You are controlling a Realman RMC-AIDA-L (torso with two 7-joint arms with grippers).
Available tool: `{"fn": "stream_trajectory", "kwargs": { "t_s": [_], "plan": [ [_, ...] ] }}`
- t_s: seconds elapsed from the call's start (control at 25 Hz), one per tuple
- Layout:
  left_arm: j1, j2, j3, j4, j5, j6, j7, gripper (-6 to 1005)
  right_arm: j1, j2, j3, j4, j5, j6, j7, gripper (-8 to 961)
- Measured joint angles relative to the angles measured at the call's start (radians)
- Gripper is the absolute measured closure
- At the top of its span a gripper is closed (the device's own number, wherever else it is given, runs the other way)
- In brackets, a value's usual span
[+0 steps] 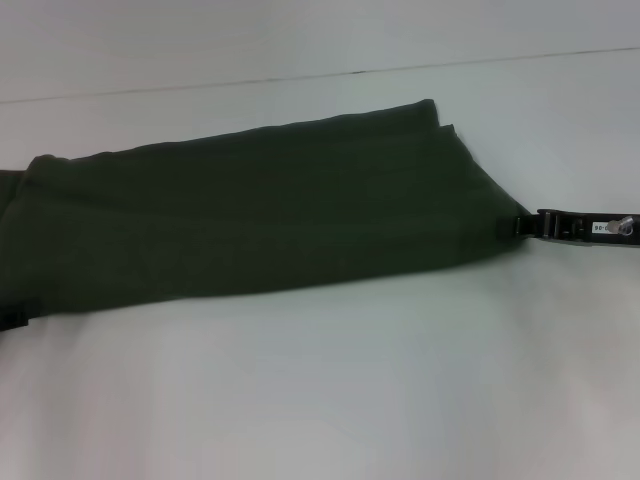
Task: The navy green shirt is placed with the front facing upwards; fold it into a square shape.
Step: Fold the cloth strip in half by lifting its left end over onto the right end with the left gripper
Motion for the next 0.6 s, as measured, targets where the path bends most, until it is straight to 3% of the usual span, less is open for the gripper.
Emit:
{"fn": "stream_trajectory", "kwargs": {
  "t_s": [0.6],
  "plan": [
    [0.008,0.007,-0.009,-0.009,-0.001,-0.019,-0.012,317,0.001,0.0,0.0,0.0,0.002,0.0,0.0,938]
  ]
}}
